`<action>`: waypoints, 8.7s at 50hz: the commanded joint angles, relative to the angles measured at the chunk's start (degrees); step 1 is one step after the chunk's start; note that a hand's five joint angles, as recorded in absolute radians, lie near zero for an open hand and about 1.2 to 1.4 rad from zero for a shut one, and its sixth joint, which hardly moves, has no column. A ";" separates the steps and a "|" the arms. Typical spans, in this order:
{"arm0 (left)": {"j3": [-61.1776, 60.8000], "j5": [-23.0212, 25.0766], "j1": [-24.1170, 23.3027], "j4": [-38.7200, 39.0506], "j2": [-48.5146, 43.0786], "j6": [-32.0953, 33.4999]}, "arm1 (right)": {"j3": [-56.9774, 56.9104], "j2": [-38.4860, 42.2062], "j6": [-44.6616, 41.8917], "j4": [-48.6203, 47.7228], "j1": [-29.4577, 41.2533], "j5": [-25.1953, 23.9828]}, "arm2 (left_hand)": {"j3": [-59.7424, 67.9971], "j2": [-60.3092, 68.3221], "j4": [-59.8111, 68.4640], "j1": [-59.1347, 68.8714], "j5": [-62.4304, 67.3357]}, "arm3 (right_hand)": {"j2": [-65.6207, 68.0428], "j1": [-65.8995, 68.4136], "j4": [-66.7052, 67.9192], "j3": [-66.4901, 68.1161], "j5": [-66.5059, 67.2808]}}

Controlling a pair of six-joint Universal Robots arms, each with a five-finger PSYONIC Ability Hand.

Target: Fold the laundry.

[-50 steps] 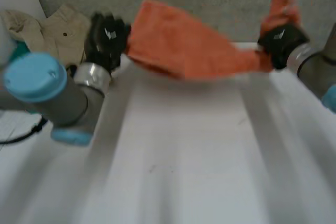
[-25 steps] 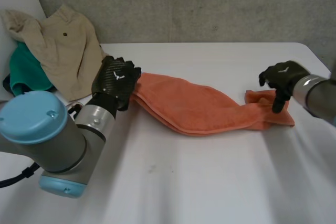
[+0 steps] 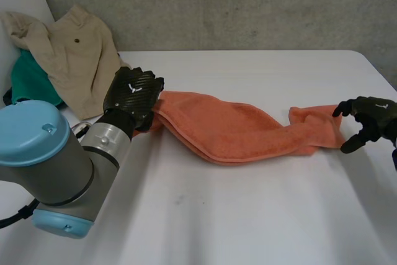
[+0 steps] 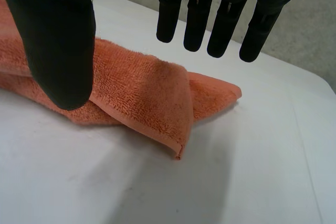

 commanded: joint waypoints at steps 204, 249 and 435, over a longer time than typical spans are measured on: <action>23.19 0.53 12.67 -15.89 -16.81 -7.43 | 7.18 5.07 -12.62 -8.13 3.45 -0.26 | 11.39 11.11 11.00 14.29 15.63 | 6.36 5.39 6.55 6.22 7.30; -2.72 0.35 12.50 -38.56 25.72 3.98 | -2.67 -17.50 -40.73 24.02 0.99 9.75 | 11.39 11.11 11.00 14.29 15.63 | 51.91 50.94 52.09 51.77 52.85; 3.07 -10.89 4.15 0.90 -5.21 16.92 | -11.29 11.94 -37.32 -15.51 -10.00 13.37 | -58.61 -58.89 -59.00 -55.71 -54.37 | 51.91 50.94 52.09 51.77 52.85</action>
